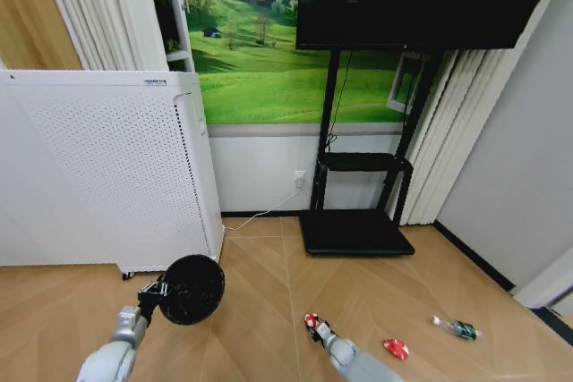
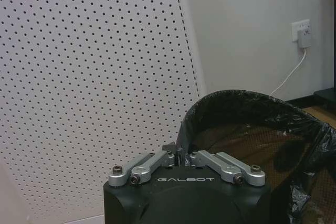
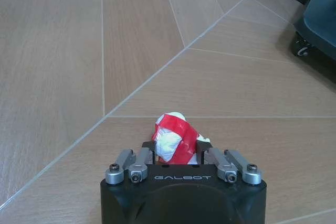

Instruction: Pick up the trash bin and place the garbage on the floor into it.

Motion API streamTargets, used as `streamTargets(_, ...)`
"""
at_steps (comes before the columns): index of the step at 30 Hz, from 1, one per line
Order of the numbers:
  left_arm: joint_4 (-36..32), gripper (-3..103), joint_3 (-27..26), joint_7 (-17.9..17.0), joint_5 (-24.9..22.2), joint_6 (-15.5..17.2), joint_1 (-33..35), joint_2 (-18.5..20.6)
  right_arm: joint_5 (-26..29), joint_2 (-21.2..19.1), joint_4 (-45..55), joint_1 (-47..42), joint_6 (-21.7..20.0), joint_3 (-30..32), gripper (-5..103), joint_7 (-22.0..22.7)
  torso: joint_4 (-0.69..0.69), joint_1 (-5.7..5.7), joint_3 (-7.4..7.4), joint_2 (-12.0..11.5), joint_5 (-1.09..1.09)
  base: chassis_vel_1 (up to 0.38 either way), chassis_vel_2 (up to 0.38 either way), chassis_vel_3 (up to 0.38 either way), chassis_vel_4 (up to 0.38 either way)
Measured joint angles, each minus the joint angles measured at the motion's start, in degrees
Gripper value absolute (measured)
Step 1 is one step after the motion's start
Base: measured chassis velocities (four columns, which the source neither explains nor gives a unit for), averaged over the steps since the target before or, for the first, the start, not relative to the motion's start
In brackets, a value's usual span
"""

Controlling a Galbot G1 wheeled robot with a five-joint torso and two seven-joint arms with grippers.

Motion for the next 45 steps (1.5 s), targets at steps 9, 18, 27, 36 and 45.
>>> streamTargets(9,0.2,6,1.4,-0.1,-0.2,0.0,-1.1,0.0,1.9,-2.1,4.8,-2.0,-1.4,0.3,36,0.3,0.01,0.01,0.02,0.0,0.05,0.0,0.0,0.0,0.0)
streamTargets(18,1.3,6,6.4,-0.4,-0.2,0.5,-4.1,-0.8,12.3,-14.5,25.7,-7.4,-7.8,3.5,36,3.5,-0.01,0.0,0.02,0.0,0.01,0.0,0.0,0.0,0.0)
streamTargets(27,4.9,6,13.0,-1.2,0.1,1.1,-9.9,-3.1,18.8,-24.5,47.3,-13.1,-9.5,11.1,35,4.1,0.0,0.01,0.01,0.0,0.02,0.0,0.0,0.0,0.0)
streamTargets(36,8.6,6,18.8,-2.2,0.5,2.5,-16.7,-6.9,19.0,-28.9,60.1,-19.7,-5.8,20.0,34,1.5,0.0,0.01,0.01,0.0,0.02,0.0,0.0,0.0,0.0)
streamTargets(45,10.8,6,23.8,-3.1,1.1,3.6,-18.5,-11.0,17.9,-27.1,62.8,-18.2,-0.7,17.7,34,-1.0,0.01,0.01,0.01,0.0,0.02,0.0,0.0,0.0,0.0)
